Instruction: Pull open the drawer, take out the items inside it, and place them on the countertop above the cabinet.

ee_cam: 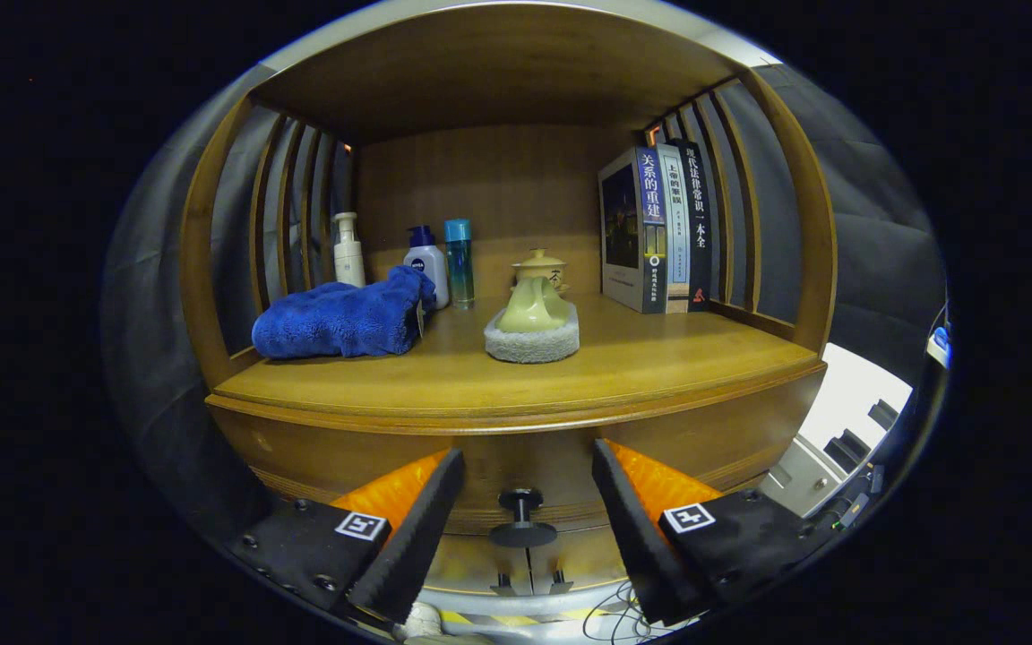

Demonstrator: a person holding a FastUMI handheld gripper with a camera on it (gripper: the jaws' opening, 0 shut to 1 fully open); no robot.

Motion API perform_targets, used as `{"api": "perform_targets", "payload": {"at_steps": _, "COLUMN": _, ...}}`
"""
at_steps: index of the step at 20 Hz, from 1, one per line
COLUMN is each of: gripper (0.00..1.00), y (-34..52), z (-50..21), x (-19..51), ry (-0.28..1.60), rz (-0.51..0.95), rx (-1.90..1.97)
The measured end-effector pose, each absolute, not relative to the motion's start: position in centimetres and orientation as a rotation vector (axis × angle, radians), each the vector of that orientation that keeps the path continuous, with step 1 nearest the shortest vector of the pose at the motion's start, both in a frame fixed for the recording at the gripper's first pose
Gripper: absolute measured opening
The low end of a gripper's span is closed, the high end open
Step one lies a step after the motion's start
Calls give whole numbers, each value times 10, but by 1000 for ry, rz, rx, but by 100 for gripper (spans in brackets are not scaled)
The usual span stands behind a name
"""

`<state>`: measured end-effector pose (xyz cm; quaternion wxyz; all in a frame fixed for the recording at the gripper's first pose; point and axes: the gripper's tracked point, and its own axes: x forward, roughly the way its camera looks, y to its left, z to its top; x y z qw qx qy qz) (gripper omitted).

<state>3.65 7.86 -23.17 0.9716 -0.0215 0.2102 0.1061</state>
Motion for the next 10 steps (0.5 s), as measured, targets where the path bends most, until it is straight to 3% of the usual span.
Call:
{"api": "perform_targets", "payload": {"at_steps": 5, "gripper": 100, "y": 72, "z": -201, "x": 41, "ry": 407, "rz": 176, "rx": -42}}
{"api": "perform_targets", "payload": {"at_steps": 10, "gripper": 100, "y": 63, "z": -111, "x": 40, "ry": 323, "rz": 165, "rx": -39}}
